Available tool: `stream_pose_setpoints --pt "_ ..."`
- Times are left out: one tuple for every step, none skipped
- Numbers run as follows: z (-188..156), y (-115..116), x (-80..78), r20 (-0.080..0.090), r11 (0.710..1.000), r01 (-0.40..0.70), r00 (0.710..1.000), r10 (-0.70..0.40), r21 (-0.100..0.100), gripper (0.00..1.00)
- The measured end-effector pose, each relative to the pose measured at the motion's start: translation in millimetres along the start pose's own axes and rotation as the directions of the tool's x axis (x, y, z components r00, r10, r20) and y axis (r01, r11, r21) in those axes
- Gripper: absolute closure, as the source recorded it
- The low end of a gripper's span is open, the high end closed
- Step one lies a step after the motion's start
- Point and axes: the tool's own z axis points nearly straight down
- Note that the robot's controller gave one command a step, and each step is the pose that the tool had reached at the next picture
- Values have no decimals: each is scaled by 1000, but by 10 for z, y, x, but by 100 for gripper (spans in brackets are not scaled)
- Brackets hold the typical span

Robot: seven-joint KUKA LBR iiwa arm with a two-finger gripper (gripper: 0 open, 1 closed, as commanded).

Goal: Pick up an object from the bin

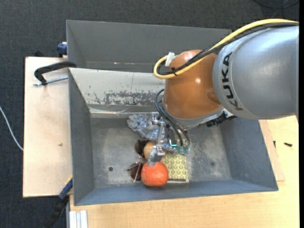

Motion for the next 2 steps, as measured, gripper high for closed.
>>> stream_pose_setpoints --pt "-36 -8 -13 7 1000 -2 1000 2 -1 0" --pt "635 -527 -488 -19 999 42 999 -42 -16 0"
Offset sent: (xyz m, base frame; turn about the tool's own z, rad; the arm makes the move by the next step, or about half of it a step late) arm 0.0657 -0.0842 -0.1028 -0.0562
